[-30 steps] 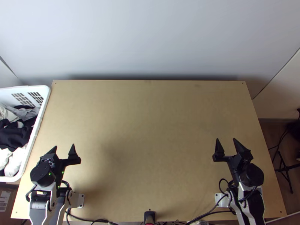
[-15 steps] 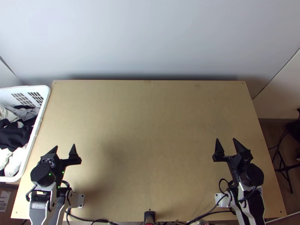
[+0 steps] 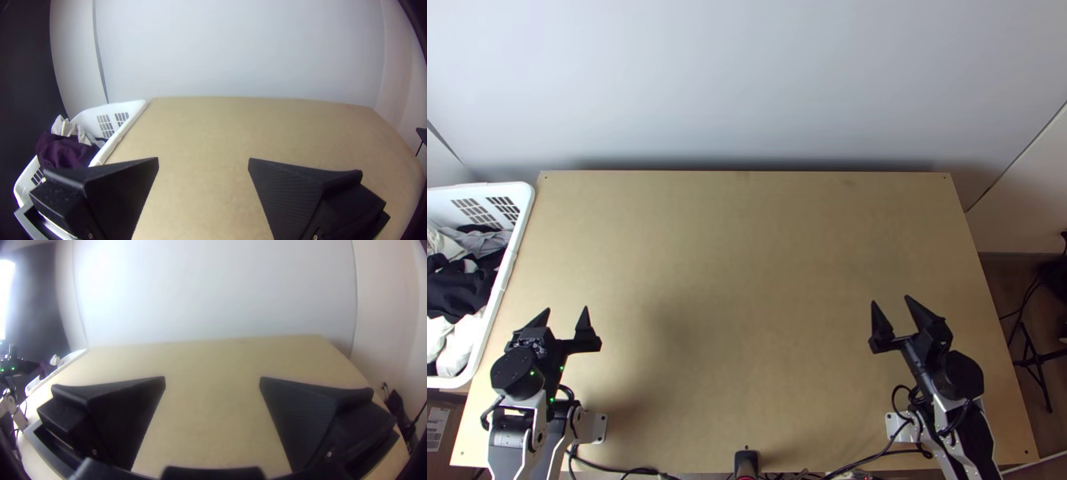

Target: Fold the t-shirt

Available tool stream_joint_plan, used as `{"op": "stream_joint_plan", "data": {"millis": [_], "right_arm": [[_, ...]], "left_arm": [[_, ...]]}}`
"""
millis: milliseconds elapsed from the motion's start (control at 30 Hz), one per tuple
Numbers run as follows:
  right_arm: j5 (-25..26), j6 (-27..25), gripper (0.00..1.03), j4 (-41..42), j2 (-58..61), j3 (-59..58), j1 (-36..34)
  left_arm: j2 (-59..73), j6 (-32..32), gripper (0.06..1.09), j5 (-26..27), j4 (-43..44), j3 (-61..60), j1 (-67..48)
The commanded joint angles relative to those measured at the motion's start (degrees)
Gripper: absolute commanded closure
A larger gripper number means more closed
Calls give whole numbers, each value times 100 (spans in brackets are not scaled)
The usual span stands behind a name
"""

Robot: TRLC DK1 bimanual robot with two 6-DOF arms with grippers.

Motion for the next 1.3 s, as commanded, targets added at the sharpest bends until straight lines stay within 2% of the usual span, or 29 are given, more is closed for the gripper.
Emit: {"op": "stream_joint_plan", "data": {"millis": [0, 233, 433, 500, 667, 767, 867, 1033, 1267], "right_arm": [[12, -38, 4, 198, -8, 24, 492], [566, -90, 4, 348, -8, 59, 483], [1313, -125, 4, 286, -8, 41, 457], [1471, -415, 4, 357, -8, 50, 466], [1937, -758, 4, 532, 1, 68, 457], [1963, -1031, 4, 682, 1, 182, 457], [1972, -1215, 4, 699, 10, 296, 430], [2007, -1488, 4, 752, 19, 446, 386], [2157, -1549, 4, 647, 150, 569, 351]], "left_arm": [[104, 326, 10, -47, 312, 209, 98], [2003, 326, 10, -153, 409, 1431, 730], [3506, 326, 10, -144, 304, 2520, 1592], [3778, 282, 10, -135, 312, 2749, 1855], [4569, 177, 10, -126, 260, 3109, 2752], [5343, 115, 10, -109, 13, 3479, 3525], [5729, -61, 11, -100, 260, 3575, 4097], [6230, -263, 11, -144, 875, 3593, 4545], [7698, -368, 11, -346, 725, 4322, 4738]]}}
